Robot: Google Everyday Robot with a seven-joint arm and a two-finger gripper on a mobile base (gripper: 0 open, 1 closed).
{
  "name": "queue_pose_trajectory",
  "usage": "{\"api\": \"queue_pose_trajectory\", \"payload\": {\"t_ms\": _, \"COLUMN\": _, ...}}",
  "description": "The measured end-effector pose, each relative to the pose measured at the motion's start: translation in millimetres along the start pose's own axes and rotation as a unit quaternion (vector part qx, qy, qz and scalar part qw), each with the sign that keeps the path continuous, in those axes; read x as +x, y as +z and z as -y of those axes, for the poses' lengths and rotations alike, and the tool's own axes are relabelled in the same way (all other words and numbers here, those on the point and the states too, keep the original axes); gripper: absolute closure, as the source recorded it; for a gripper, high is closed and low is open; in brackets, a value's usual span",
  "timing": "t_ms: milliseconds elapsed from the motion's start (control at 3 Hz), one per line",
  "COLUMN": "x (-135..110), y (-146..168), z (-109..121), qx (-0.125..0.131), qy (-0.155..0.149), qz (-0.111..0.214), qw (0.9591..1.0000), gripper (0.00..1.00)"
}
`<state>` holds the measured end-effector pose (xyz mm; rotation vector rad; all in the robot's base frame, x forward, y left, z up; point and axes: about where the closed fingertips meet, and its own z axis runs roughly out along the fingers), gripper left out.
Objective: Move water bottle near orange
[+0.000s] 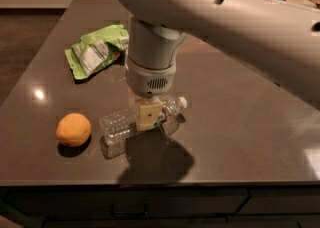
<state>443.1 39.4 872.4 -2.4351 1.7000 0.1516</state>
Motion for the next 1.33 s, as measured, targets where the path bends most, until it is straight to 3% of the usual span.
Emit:
{"api": "queue_pose_trajectory", "payload": {"t_ms": 667, "x": -0.9, "y": 8.6, "z": -0.7, "qx": -0.005, "qy": 0.003, "qz": -0.003, "qw": 1.0, "gripper": 0.12}}
{"api": "queue_pose_trajectory", "payload": {"t_ms": 1000, "x": -1.3, "y": 8.3, "z": -0.8, "qx": -0.003, "qy": 0.003, "qz": -0.003, "qw": 1.0, "gripper": 0.0}}
{"api": "queue_pose_trajectory", "payload": {"t_ms": 1333, "x": -1.4, "y": 8.3, "z": -0.8, "qx": -0.003, "qy": 0.003, "qz": -0.003, "qw": 1.0, "gripper": 0.0}}
